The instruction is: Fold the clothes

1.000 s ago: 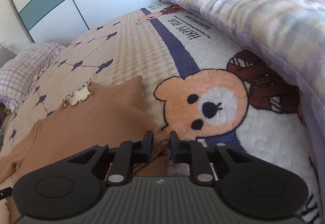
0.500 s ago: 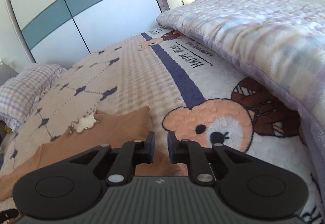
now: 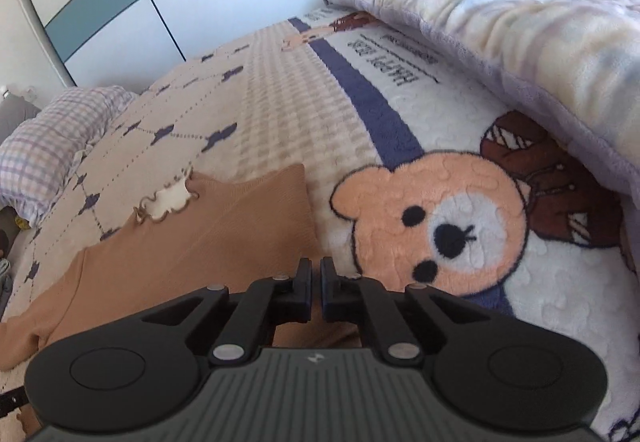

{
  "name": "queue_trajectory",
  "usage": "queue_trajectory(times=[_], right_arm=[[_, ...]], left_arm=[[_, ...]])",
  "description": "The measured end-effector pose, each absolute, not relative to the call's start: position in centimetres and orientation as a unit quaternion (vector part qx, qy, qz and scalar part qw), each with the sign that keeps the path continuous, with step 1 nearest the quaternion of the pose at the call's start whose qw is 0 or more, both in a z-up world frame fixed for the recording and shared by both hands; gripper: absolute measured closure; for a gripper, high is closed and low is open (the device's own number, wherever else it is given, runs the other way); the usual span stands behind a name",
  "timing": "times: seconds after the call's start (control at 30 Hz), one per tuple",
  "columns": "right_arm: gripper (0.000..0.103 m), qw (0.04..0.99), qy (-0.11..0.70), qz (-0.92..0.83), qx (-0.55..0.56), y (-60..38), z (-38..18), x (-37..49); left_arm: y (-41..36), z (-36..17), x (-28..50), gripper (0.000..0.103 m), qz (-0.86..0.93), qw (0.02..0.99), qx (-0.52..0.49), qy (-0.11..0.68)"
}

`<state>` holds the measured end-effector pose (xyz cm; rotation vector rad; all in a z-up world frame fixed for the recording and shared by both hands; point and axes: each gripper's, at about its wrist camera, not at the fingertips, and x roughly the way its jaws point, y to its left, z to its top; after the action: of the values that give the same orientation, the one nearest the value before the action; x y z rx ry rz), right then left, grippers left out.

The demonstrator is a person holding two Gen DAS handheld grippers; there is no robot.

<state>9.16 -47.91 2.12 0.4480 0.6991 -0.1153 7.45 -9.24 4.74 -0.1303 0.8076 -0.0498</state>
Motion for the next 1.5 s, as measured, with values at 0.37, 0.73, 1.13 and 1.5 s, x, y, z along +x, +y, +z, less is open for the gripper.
queue_trajectory(times=[0.37,0.73,1.13,1.5], right_arm=[[0.102,0.901,0.382,-0.037,0.201,-47.4,2.3,7.1],[0.087,0.923,0.356,-0.043,0.139,-43.9,5.3,6.8],[0.069,0.931,0.355,0.035,0.077,-38.8,6.5,7.1],[0.074,0.907,0.409,-0.019,0.094,-41.5,4.4,7.6]], left_arm=[[-8.6,4.7,7.6,0.076,-0.024,0.913,-0.085,0.399],[-5.4,4.7,8.0,0.072,0.025,0.906,-0.144,0.397],[-7.5,4.2,7.7,0.072,0.015,0.912,-0.083,0.401],[-9.7,4.7,6.8,0.095,0.004,0.922,-0.004,0.387]])
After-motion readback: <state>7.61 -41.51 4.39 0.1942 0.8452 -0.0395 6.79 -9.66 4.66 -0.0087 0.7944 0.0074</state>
